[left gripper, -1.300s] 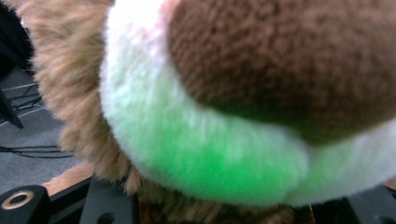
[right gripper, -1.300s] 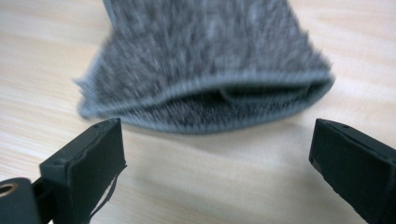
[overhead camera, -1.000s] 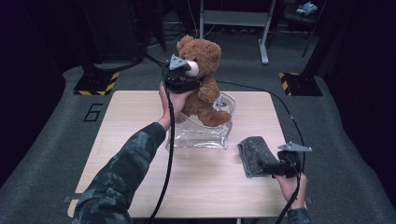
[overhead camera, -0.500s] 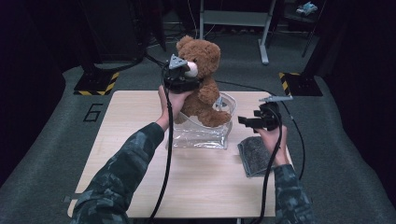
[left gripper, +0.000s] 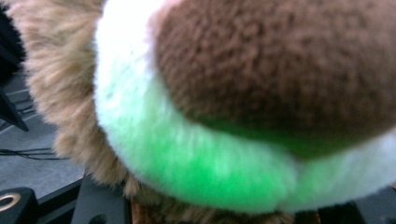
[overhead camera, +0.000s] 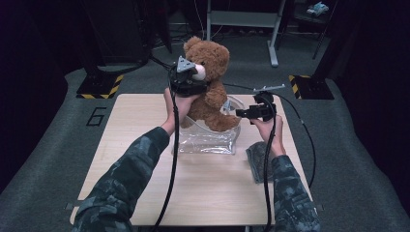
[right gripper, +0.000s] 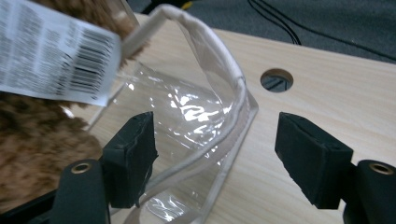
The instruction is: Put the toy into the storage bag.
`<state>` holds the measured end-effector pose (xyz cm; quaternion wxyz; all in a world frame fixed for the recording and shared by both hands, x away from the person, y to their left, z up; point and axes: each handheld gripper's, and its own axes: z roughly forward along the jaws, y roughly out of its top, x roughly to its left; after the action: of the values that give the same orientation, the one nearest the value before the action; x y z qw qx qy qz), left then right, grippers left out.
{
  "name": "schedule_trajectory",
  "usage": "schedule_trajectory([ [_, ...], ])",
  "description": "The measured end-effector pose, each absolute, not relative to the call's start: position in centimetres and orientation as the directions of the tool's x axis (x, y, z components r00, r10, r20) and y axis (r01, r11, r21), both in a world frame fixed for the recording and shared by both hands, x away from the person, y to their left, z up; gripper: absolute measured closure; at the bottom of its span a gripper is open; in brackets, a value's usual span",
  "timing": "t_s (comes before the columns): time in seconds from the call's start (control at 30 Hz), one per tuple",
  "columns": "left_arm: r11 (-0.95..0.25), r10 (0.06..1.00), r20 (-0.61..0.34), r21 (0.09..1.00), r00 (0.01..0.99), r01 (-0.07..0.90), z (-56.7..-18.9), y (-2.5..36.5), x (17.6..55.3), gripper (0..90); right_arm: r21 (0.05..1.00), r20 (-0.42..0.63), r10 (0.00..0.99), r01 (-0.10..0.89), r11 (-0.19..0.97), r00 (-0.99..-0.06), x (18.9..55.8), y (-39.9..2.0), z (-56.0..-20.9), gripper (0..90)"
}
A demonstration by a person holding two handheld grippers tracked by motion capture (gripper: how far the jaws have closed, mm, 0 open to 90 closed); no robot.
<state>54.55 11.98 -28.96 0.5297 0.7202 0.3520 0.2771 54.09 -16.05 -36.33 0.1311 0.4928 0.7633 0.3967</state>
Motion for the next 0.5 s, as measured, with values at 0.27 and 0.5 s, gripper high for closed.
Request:
schedule_trajectory([
  [0.27, -0.206, 0.819, 0.065, 0.961, 0.570, 0.187, -28.7, 12.9, 54.6, 41.9, 0.697, 0.149, 0.887, 0.683, 0.218, -0.436, 54.0, -17.6, -37.4, 29.7],
  [0.5, -0.182, 0.817, 0.032, 0.962, 0.576, 0.205, -28.7, 13.8, 54.8, 42.5, 0.683, 0.149, 0.897, 0.699, 0.212, -0.417, 53.8, -19.1, -38.4, 29.1],
])
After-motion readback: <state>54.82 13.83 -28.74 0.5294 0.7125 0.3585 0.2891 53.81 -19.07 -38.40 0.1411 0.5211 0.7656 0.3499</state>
